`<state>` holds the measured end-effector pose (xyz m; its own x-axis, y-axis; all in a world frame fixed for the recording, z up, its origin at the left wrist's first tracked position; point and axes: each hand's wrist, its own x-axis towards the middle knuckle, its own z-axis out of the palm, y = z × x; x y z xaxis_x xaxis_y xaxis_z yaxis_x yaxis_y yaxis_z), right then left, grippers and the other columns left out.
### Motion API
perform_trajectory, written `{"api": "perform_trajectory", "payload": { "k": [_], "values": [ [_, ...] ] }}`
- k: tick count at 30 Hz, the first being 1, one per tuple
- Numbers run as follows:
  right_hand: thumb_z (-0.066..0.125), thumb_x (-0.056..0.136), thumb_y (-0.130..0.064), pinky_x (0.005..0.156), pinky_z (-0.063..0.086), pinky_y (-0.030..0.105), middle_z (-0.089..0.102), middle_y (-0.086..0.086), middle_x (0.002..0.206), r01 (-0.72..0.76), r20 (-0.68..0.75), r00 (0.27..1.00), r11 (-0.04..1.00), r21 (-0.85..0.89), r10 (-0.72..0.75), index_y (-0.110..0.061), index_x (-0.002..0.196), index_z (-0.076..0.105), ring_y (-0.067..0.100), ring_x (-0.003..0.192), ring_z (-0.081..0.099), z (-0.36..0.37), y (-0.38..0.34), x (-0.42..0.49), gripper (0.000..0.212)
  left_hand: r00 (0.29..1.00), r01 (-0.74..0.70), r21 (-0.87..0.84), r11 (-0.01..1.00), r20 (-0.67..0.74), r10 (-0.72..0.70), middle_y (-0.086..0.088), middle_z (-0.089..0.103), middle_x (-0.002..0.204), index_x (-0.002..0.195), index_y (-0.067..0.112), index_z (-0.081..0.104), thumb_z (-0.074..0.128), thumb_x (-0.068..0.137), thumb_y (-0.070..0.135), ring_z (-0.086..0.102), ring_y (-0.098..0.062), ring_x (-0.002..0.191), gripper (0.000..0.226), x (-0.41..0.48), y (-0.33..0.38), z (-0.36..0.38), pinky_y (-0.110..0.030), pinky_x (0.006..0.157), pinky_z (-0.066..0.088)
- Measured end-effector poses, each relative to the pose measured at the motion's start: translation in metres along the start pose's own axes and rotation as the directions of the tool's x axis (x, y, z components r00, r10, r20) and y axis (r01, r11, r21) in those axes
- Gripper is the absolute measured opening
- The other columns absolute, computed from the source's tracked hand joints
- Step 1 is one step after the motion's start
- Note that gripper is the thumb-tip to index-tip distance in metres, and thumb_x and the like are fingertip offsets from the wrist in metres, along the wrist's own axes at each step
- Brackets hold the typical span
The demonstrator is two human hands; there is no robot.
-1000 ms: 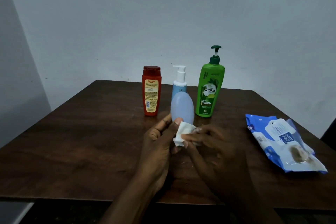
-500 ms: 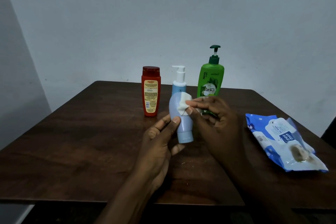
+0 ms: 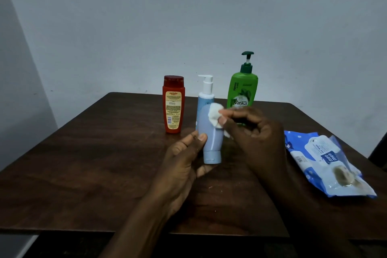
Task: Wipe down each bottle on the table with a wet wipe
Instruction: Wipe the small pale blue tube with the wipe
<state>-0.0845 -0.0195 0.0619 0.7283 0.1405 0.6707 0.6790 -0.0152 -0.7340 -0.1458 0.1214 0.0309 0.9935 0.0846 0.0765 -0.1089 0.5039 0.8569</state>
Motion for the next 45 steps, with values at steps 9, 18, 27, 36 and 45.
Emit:
{"api": "perform_trajectory", "payload": {
  "k": [9,18,27,36,45],
  "values": [
    [0.075,0.074,-0.018,0.08,0.057,0.025,0.078,0.002,0.1,-0.339,0.115,0.941,0.882,0.328,0.319,-0.015,0.094,0.076,0.013,0.095,0.073,0.008,0.001,-0.002,0.02,1.0,-0.002,-0.203,0.979,-0.005,0.001,-0.01,0.072,0.121,0.13,0.022,0.062,0.058,0.083,0.02,0.074,-0.025,0.097,0.047,0.005,0.002,0.005,-0.047,0.077,0.062],
    [0.081,0.081,-0.011,0.087,0.047,0.01,0.071,-0.007,0.099,0.256,0.125,0.966,0.901,-0.351,-0.226,-0.017,0.098,0.079,-0.002,0.098,0.064,0.002,0.003,-0.03,0.018,0.99,-0.056,-0.036,0.998,-0.132,0.051,-0.005,0.073,0.119,0.13,0.027,0.062,0.049,0.1,0.018,0.074,-0.023,0.101,0.034,0.007,-0.015,0.007,-0.035,0.067,0.061],
    [0.077,0.086,-0.018,0.079,0.044,0.004,0.072,-0.006,0.099,0.205,0.104,0.978,0.905,-0.373,-0.179,-0.018,0.103,0.079,-0.001,0.094,0.065,0.013,-0.001,0.013,0.017,0.998,0.057,-0.283,0.957,0.033,-0.05,-0.014,0.074,0.107,0.119,0.018,0.066,0.048,0.092,0.043,0.065,-0.025,0.078,0.042,0.006,-0.004,0.004,-0.045,0.063,0.063],
    [0.07,0.085,-0.018,0.079,0.049,0.014,0.068,-0.001,0.096,0.328,0.251,0.937,0.863,-0.385,-0.244,-0.015,0.109,0.077,0.004,0.088,0.062,0.018,-0.005,-0.022,0.025,0.99,-0.139,-0.241,0.961,-0.043,0.132,-0.011,0.075,0.1,0.109,0.013,0.067,0.05,0.084,0.025,0.072,-0.019,0.087,0.033,0.01,-0.018,-0.004,-0.033,0.077,0.059],
    [0.067,0.088,-0.018,0.078,0.044,0.013,0.065,0.001,0.094,0.318,0.163,0.948,0.828,-0.462,-0.273,-0.016,0.102,0.079,0.004,0.087,0.058,0.021,-0.013,0.023,0.018,0.962,-0.262,0.264,0.928,-0.005,0.273,0.013,0.068,0.127,0.114,0.051,0.069,0.059,0.083,0.054,0.061,-0.012,0.124,0.032,0.014,-0.02,-0.014,-0.041,0.108,0.044]
  ]
}}
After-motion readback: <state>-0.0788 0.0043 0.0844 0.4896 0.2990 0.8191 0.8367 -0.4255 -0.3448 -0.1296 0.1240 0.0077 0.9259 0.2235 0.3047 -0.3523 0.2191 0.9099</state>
